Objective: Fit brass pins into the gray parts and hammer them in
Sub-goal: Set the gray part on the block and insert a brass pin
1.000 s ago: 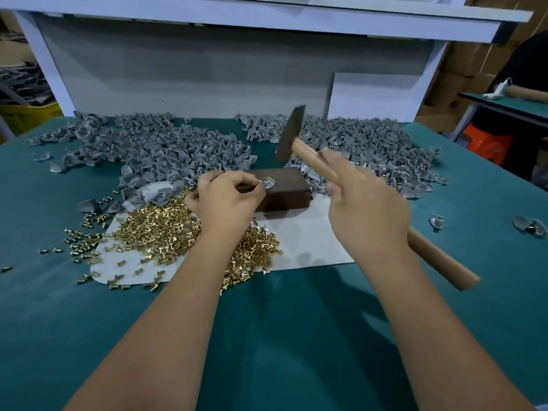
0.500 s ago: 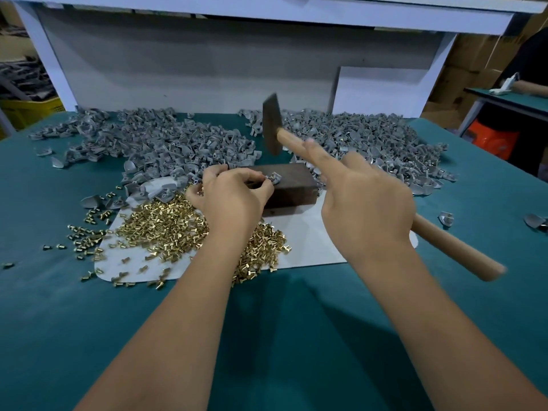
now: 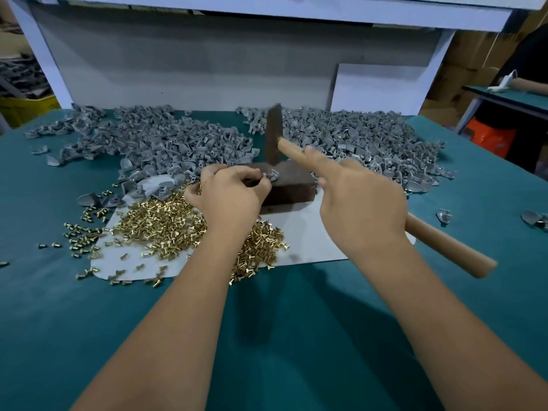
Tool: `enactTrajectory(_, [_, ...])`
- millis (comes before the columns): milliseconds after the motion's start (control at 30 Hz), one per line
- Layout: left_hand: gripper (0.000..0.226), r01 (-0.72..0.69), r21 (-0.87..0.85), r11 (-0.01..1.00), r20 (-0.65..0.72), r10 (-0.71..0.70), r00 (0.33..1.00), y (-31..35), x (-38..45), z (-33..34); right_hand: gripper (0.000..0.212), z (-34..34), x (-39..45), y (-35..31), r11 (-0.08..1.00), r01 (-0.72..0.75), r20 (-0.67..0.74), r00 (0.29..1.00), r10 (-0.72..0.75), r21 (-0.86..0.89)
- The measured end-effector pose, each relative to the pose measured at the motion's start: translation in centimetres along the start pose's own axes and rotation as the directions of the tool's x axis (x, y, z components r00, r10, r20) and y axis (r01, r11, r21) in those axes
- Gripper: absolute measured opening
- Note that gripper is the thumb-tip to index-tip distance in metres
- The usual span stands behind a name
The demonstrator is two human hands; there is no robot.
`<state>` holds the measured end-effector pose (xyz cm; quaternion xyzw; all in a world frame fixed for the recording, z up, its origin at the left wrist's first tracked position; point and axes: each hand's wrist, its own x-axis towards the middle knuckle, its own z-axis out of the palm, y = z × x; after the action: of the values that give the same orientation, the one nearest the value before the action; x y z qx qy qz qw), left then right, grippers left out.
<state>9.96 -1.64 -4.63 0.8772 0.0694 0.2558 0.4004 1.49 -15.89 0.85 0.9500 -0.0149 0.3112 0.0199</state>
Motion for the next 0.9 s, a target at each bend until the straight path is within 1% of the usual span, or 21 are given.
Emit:
enactTrajectory(33, [0.005,0.017,-0.017,1.000,0.009,-0.017,1.000,0.1,0.0,0.0,0.060,-0.1,0.1,0.1,0.998,-0.039,-0.031,0.999,0.040,0.040])
enactTrajectory(100, [0.014,0.025,-0.062,0.998,0.047,-0.022,0.999,0.0,0.1,-0.1,0.058,-0.2,0.6,0.6,0.987,-0.100,-0.066,0.992,0.108,0.123])
enactTrajectory(167, [0.019,0.015,-0.105,0.994,0.096,-0.005,0.995,-0.2,0.2,-0.4,0.051,-0.1,1.1,1.2,0.971,-0.150,-0.039,0.986,0.160,0.186])
enactTrajectory(233, [0.020,-0.005,-0.124,0.992,0.118,0.020,0.993,-0.2,0.1,-0.6,0.048,-0.2,1.4,1.7,0.965,-0.177,0.018,0.984,0.176,0.192])
enactTrajectory(333, [0.023,-0.038,-0.094,0.995,0.092,0.047,0.995,0.0,0.0,-0.6,0.048,-0.2,0.9,1.7,0.969,-0.155,0.082,0.987,0.142,0.193])
enactTrajectory(400, [0.023,-0.057,-0.064,0.996,0.080,0.062,0.995,0.0,0.0,-0.5,0.047,0.0,0.6,1.6,0.973,-0.123,0.100,0.989,0.105,0.194])
enactTrajectory(467, [0.023,-0.062,-0.044,0.997,0.084,0.066,0.994,0.0,0.0,-0.3,0.048,0.1,0.5,1.4,0.974,-0.114,0.098,0.990,0.096,0.196])
enactTrajectory(567, [0.025,-0.044,-0.054,0.998,0.050,0.047,0.998,0.0,0.0,-0.1,0.049,0.3,-0.1,1.0,0.968,-0.103,0.021,0.995,0.101,0.227])
enactTrajectory(600, [0.025,-0.047,-0.051,0.998,0.046,0.049,0.998,0.0,0.1,-0.1,0.050,0.3,-0.2,1.0,0.969,-0.094,0.018,0.996,0.092,0.228])
enactTrajectory(700, [0.015,-0.065,-0.055,0.996,0.077,0.069,0.995,-0.1,0.1,-0.3,0.050,0.7,-0.3,1.2,0.985,-0.058,0.096,0.994,0.043,0.165])
enactTrajectory(733, [0.012,-0.062,-0.056,0.996,0.075,0.067,0.995,-0.2,0.0,-0.3,0.050,0.7,-0.2,1.2,0.985,-0.065,0.084,0.995,0.052,0.160])
enactTrajectory(833, [0.010,-0.051,-0.047,0.998,0.022,0.052,0.998,-0.1,-0.1,0.1,0.052,0.2,-0.3,0.6,0.980,-0.066,-0.049,0.996,0.076,0.188])
enactTrajectory(867, [0.011,-0.056,-0.050,0.997,0.012,0.057,0.998,-0.1,-0.1,0.1,0.055,0.1,-0.3,0.5,0.983,-0.060,-0.077,0.994,0.074,0.174])
enactTrajectory(900, [0.011,-0.060,-0.054,0.997,0.018,0.061,0.998,-0.1,-0.1,0.1,0.058,0.2,-0.2,0.5,0.992,-0.041,-0.069,0.996,0.049,0.123])
